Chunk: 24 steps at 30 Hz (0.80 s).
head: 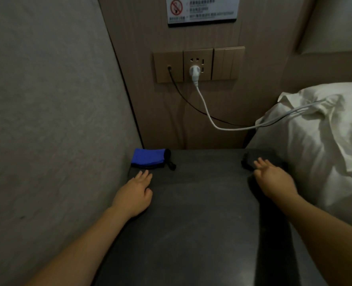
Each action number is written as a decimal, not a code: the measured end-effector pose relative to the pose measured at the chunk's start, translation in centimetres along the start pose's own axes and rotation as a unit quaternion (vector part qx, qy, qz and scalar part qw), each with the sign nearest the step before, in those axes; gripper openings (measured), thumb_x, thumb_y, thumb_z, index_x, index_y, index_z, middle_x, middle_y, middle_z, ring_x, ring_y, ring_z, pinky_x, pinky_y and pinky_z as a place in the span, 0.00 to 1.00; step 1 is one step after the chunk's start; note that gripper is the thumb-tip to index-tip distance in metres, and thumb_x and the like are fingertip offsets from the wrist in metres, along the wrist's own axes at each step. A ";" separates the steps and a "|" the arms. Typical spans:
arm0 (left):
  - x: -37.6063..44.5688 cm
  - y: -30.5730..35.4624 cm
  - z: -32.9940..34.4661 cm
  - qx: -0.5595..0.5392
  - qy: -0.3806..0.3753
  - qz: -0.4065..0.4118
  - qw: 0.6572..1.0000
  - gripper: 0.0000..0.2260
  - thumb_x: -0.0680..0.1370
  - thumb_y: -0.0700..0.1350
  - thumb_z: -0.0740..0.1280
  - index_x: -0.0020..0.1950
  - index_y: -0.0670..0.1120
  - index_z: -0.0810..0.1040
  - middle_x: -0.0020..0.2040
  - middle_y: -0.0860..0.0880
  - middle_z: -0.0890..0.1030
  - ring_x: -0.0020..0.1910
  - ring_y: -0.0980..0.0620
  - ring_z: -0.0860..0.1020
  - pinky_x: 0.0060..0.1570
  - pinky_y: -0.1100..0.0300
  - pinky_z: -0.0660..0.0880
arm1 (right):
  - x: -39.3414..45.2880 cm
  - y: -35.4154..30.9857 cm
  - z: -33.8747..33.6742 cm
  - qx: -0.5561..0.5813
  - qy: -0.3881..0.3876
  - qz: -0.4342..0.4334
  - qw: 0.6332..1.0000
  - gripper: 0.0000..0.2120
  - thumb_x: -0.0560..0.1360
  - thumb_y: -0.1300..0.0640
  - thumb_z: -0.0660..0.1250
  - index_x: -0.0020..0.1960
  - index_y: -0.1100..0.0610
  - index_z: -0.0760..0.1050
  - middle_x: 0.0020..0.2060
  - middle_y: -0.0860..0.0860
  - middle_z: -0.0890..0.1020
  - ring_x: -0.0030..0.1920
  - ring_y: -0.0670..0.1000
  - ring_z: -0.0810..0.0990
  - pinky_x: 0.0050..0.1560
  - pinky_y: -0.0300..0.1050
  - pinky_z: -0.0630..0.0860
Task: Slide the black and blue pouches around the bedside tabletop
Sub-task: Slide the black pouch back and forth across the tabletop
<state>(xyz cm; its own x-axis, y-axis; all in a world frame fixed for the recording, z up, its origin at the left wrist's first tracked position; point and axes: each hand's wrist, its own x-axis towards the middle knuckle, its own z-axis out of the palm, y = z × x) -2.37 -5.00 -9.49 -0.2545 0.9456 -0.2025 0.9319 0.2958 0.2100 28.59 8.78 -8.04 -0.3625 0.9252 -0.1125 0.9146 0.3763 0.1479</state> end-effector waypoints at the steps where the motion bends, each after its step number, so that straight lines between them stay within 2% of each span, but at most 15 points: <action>1: 0.2 -0.1 -0.2 -0.011 -0.012 -0.001 1.000 0.25 0.82 0.44 0.52 0.78 0.45 0.53 0.79 0.49 0.51 0.79 0.52 0.50 0.76 0.60 0.51 | -0.4 0.5 0.0 -0.031 0.000 -0.008 0.999 0.21 0.83 0.58 0.47 0.75 0.60 0.56 0.76 0.56 0.52 0.76 0.53 0.53 0.73 0.42 0.52; 3: 0.7 0.0 -0.8 -0.027 -0.027 -0.009 0.999 0.23 0.82 0.44 0.52 0.78 0.45 0.55 0.79 0.49 0.53 0.79 0.51 0.52 0.75 0.59 0.52 | -1.0 1.2 0.2 -0.066 0.004 -0.002 0.998 0.20 0.82 0.58 0.49 0.74 0.60 0.59 0.76 0.57 0.53 0.76 0.54 0.53 0.73 0.44 0.52; 6: 1.4 -0.1 -1.4 -0.040 -0.057 -0.025 0.997 0.22 0.83 0.45 0.50 0.77 0.46 0.57 0.79 0.49 0.54 0.78 0.50 0.53 0.76 0.58 0.52 | -1.6 1.1 0.6 -0.047 0.010 0.019 0.999 0.20 0.82 0.58 0.51 0.72 0.61 0.63 0.76 0.58 0.56 0.75 0.55 0.55 0.73 0.44 0.53; 7: 1.6 -0.1 -1.5 -0.042 -0.068 -0.028 0.996 0.22 0.83 0.45 0.49 0.77 0.46 0.57 0.79 0.49 0.54 0.78 0.50 0.53 0.76 0.58 0.51 | -1.7 1.0 0.8 -0.039 0.018 0.021 0.999 0.19 0.81 0.59 0.55 0.70 0.62 0.67 0.74 0.60 0.60 0.74 0.56 0.59 0.73 0.46 0.56; 9: 1.7 -0.1 -1.7 -0.039 -0.081 -0.029 0.996 0.22 0.83 0.45 0.48 0.77 0.46 0.56 0.79 0.49 0.53 0.78 0.50 0.53 0.76 0.59 0.50 | -1.8 0.9 1.0 -0.030 0.024 0.026 0.999 0.14 0.73 0.63 0.68 0.58 0.67 0.77 0.66 0.65 0.71 0.67 0.63 0.70 0.65 0.54 0.69; 10: 1.7 0.0 -1.8 -0.036 -0.082 -0.030 0.996 0.22 0.83 0.45 0.48 0.78 0.46 0.56 0.79 0.49 0.53 0.78 0.50 0.53 0.76 0.59 0.50 | -2.0 0.8 1.0 -0.015 0.031 0.028 0.999 0.14 0.72 0.63 0.70 0.56 0.67 0.78 0.64 0.65 0.73 0.65 0.64 0.73 0.63 0.55 0.72; 12: 1.6 0.2 -1.9 -0.025 -0.083 -0.031 0.996 0.22 0.83 0.46 0.47 0.78 0.46 0.55 0.79 0.49 0.52 0.78 0.49 0.52 0.76 0.58 0.51 | -2.3 0.0 1.4 0.063 0.033 0.081 0.994 0.19 0.78 0.61 0.60 0.67 0.65 0.70 0.69 0.62 0.68 0.69 0.61 0.67 0.67 0.52 0.66; 14: 1.3 0.6 -1.8 -0.010 -0.088 -0.028 0.996 0.23 0.83 0.46 0.48 0.78 0.45 0.53 0.79 0.47 0.51 0.79 0.48 0.51 0.76 0.57 0.52 | -2.6 -0.8 2.0 0.169 0.062 0.131 0.975 0.21 0.79 0.59 0.53 0.71 0.62 0.65 0.70 0.59 0.67 0.70 0.59 0.65 0.67 0.52 0.65; 17: 0.8 1.1 -1.6 -0.011 -0.097 -0.030 0.995 0.24 0.83 0.45 0.48 0.79 0.43 0.50 0.80 0.46 0.48 0.79 0.48 0.49 0.77 0.56 0.51 | -2.8 -2.6 2.7 0.183 0.071 0.118 0.973 0.23 0.80 0.58 0.50 0.73 0.61 0.61 0.74 0.56 0.61 0.74 0.54 0.59 0.73 0.47 0.58; 21: 1.1 0.9 -2.0 -0.035 -0.110 -0.046 0.992 0.23 0.83 0.45 0.45 0.79 0.44 0.50 0.80 0.46 0.48 0.79 0.47 0.49 0.76 0.57 0.49 | -3.1 -6.0 2.5 0.211 0.102 0.088 0.968 0.28 0.78 0.52 0.41 0.74 0.60 0.61 0.75 0.54 0.60 0.74 0.53 0.58 0.73 0.45 0.56; 22: 1.2 0.8 -2.2 -0.046 -0.109 -0.052 0.992 0.22 0.83 0.45 0.44 0.79 0.44 0.51 0.80 0.46 0.49 0.79 0.48 0.50 0.76 0.57 0.48 | -3.2 -7.0 2.5 0.215 0.108 0.080 0.967 0.28 0.78 0.53 0.42 0.73 0.60 0.62 0.74 0.55 0.61 0.74 0.53 0.60 0.72 0.45 0.57; 24: 1.1 0.7 -2.5 -0.072 -0.102 -0.064 0.990 0.22 0.84 0.46 0.43 0.78 0.44 0.54 0.79 0.47 0.52 0.78 0.48 0.53 0.76 0.58 0.50 | -3.3 -9.4 2.5 0.221 0.111 0.060 0.967 0.28 0.75 0.55 0.44 0.67 0.64 0.71 0.69 0.59 0.70 0.69 0.57 0.70 0.67 0.48 0.66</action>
<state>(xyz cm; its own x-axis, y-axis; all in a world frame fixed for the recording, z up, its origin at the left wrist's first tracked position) -2.62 -3.37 -7.18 -0.2968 0.8564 -0.4225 0.8448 0.4417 0.3020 21.66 2.10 -11.47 -0.2345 0.9670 0.0997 0.9215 0.2538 -0.2940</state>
